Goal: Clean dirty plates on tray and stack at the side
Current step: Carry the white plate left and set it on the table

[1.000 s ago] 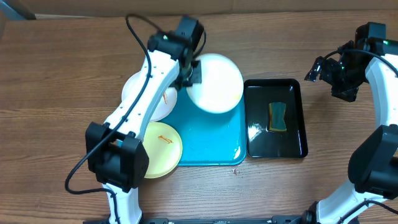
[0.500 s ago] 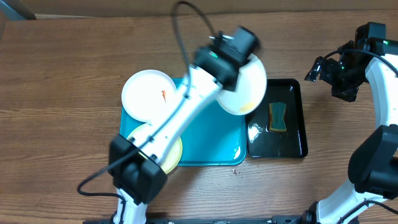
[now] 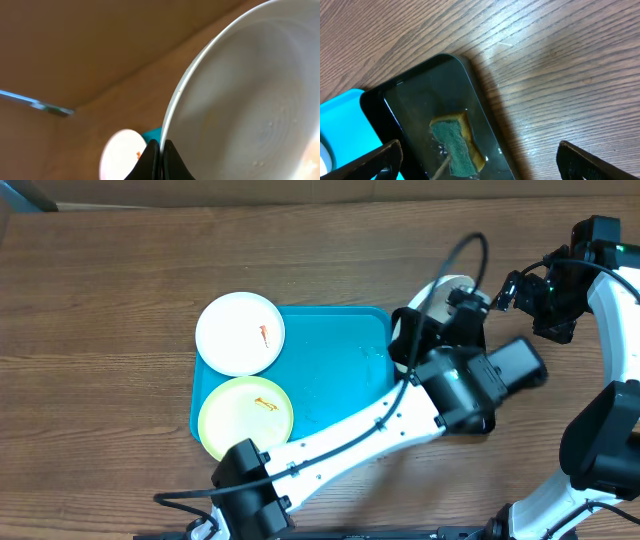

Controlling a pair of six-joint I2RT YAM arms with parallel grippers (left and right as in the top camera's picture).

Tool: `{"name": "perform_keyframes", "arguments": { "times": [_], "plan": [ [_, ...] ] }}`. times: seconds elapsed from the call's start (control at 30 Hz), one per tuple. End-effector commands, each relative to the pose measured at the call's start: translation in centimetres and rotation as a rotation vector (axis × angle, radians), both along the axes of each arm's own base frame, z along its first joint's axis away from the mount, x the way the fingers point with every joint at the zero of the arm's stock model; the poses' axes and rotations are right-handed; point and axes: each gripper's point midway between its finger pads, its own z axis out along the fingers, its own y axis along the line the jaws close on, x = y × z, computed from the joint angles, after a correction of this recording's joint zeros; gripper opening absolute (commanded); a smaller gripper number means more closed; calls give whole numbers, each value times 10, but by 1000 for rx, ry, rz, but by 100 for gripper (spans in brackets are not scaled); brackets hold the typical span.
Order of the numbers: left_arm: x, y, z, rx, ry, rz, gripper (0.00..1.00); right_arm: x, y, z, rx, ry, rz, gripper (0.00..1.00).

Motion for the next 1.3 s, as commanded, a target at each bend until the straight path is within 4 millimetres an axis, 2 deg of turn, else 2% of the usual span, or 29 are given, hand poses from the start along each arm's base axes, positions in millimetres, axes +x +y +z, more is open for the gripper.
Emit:
{"name": "perform_keyframes", "arguments": {
  "times": [0.0,0.17,0.27,0.43,0.5,0.57,0.6,0.63,0.7,0.83,0.93,1.03,1.17,1.27],
  "plan": [
    [4,8,25,48,-136,58,4,2,-1,8,-6,-26,-1,100],
    [6,8,22,41,-120,57,4,2,-1,8,-6,-26,-1,100],
    [11,8,9,8,-46,42,4,2,-1,8,-6,-26,-1,100],
    [32,21,-41,-146,266,22,4,2,-1,8,-6,-26,-1,100],
    [41,34,-60,-240,422,23,4,2,-1,8,-6,-26,-1,100],
    [51,57,-78,-362,588,55,4,2,-1,8,-6,-26,-1,100],
    [56,72,-84,-416,651,84,4,2,-1,8,-6,-26,-1,100],
    [64,98,-90,-479,718,140,4,2,-1,8,-6,-26,-1,100],
    [74,136,-95,-555,778,227,4,2,-1,8,-6,-26,-1,100],
    [89,235,-101,-741,859,408,4,2,-1,8,-6,-26,-1,100],
    [93,316,-101,-857,833,573,4,2,-1,8,-6,-26,-1,100],
    [85,397,-102,-937,770,745,4,2,-1,8,-6,-26,-1,100],
    [60,482,-104,-990,683,936,4,2,-1,8,-6,-26,-1,100],
    [35,531,-108,-993,627,1087,4,2,-1,8,-6,-26,-1,100]
  ]
}}
